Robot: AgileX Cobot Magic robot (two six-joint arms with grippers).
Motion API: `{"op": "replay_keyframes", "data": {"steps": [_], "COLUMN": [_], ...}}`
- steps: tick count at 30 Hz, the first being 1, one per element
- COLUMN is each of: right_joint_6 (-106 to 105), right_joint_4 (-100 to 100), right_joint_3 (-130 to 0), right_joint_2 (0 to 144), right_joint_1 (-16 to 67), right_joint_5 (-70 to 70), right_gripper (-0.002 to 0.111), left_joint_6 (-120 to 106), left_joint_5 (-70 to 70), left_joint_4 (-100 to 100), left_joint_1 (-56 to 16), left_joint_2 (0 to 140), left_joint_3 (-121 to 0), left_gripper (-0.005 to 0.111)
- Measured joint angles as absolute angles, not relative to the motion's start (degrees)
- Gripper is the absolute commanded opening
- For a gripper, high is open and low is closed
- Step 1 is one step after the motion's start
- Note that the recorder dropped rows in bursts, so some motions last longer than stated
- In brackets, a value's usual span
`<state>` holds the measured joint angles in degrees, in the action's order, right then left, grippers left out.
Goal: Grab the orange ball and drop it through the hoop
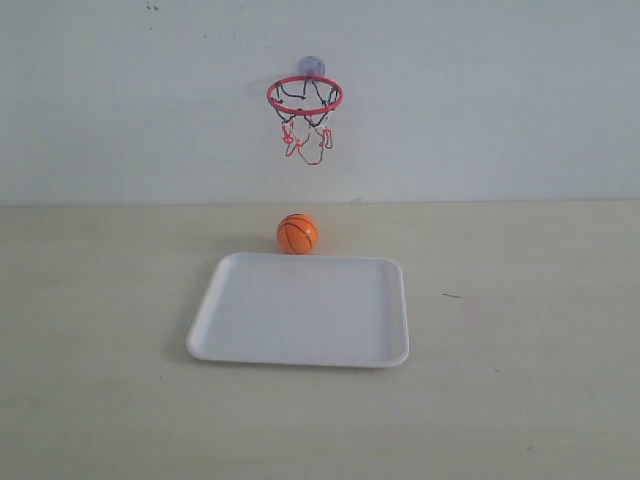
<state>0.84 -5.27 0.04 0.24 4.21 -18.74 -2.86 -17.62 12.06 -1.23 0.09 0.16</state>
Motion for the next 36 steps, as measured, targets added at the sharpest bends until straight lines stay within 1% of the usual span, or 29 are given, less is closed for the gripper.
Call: {"op": "replay_keyframes", "data": {"steps": [3, 36], "right_joint_6": [0.8, 1.0], "right_joint_4": [-5.3, -5.3], "right_joint_3": [0.0, 0.0], "right_joint_2": [0.2, 0.2], "right_joint_1": [6.8, 6.8], "right_joint_5": [-18.7, -18.7], "right_gripper": [0.0, 0.0], "left_joint_6": [-2.9, -2.9], "left_joint_5": [-17.6, -17.6], "left_joint_4": [12.1, 12.1], "left_joint_1": [-1.2, -1.2], "left_joint_2": [0.1, 0.1], "left_joint_3": [0.2, 0.2], "left_gripper": [0.004, 0.004]}}
